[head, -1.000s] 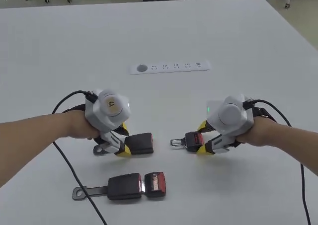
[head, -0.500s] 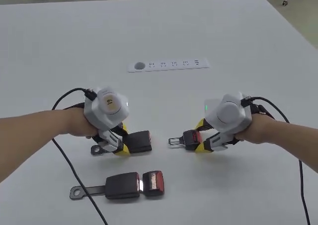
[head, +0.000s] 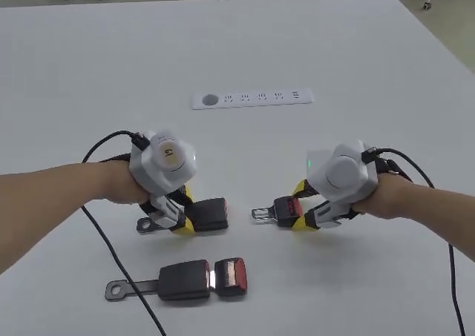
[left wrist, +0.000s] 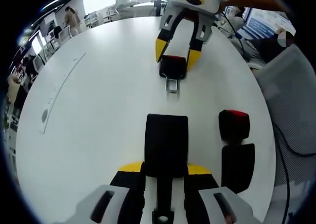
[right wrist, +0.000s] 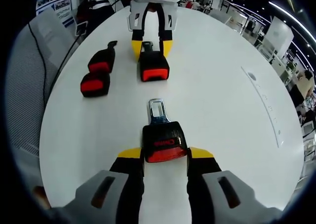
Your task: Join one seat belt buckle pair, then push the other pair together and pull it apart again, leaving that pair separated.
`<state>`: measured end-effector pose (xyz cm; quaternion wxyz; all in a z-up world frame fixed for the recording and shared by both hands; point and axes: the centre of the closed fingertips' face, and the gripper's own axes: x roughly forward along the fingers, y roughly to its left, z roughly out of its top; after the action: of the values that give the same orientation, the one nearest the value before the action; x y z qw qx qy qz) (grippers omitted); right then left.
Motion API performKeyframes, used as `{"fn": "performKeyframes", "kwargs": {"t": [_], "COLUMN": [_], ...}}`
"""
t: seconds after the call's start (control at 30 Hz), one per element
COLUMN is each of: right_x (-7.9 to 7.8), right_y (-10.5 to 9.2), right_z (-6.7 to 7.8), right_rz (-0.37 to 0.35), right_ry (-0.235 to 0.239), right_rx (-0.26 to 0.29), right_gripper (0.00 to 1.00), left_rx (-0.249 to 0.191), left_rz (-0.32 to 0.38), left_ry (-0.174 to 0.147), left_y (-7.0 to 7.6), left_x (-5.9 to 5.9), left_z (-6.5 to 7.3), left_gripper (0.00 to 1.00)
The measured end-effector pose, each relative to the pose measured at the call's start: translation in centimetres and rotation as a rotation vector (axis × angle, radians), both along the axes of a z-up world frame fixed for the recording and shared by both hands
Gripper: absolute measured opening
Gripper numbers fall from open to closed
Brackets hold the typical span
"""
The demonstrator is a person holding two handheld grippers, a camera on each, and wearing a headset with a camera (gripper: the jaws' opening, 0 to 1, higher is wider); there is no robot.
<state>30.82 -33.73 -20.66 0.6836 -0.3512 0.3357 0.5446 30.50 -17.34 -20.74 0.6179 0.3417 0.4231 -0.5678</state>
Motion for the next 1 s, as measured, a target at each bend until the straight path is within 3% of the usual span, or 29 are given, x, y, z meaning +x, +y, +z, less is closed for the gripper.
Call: {"fn": "performKeyframes", "kwargs": {"t": [1.0], "right_x": [0.2], "right_y": [3.2], "right_z": [0.0], "right_rz": [-0.012], "right_ry": [0.011], "right_rx": [0.042], "right_gripper": [0.31], "left_rx": [0.013], "left_rz": [-0.005], "left_ry": [-0.020], "left_y": [-0.1], "left_x": [-0.2], "left_z": [0.0], "left_gripper": [0.30]}}
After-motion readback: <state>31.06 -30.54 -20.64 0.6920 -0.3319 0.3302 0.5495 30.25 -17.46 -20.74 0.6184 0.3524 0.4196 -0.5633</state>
